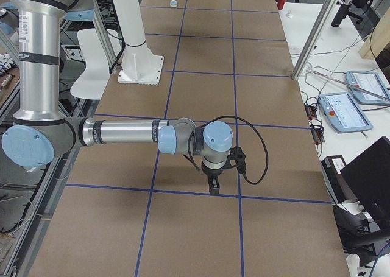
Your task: Place and press bell with both arms
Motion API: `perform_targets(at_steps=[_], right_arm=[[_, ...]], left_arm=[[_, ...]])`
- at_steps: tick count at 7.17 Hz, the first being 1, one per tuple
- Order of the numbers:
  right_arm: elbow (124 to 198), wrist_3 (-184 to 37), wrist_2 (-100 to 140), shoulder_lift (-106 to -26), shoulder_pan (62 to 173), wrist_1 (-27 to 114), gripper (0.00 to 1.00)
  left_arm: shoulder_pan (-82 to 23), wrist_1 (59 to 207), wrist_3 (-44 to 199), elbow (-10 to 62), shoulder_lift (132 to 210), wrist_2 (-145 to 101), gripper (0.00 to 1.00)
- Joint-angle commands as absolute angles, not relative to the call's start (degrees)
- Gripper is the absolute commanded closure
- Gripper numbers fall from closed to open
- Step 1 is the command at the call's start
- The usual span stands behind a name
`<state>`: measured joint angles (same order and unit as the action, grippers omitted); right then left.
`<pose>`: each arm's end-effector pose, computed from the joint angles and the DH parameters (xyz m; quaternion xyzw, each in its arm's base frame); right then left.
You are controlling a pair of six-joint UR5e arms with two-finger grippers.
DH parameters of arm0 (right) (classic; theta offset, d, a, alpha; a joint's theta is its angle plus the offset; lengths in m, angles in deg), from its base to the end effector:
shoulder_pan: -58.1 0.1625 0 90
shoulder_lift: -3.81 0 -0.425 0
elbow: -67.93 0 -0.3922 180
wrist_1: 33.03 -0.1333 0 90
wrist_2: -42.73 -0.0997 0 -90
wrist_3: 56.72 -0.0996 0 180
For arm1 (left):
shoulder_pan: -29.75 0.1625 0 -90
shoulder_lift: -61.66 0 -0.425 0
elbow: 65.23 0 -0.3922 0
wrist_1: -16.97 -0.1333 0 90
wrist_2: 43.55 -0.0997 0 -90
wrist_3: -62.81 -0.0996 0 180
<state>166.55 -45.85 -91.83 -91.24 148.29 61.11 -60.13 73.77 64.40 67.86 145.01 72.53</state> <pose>0.0649 -0.4528 0.6334 0.0320 -0.3778 -0.0842 0.9215 -0.0887 -0.3711 0.4354 0.0242 0.2259 -0.0061 0.9738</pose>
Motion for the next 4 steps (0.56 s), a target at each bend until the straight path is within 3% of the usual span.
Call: perform_targets(at_steps=[1,4], right_arm=[[167.1,-45.9,-91.8,-91.5,148.4,61.1,0.0],[166.9,-46.0,-92.0,-92.3,148.3,61.1,0.0]], left_arm=[[-53.7,70.5,83.4,76.5,141.8,69.7,0.0],[-33.6,70.5,122.3,80.3,138.7,64.2,0.0]])
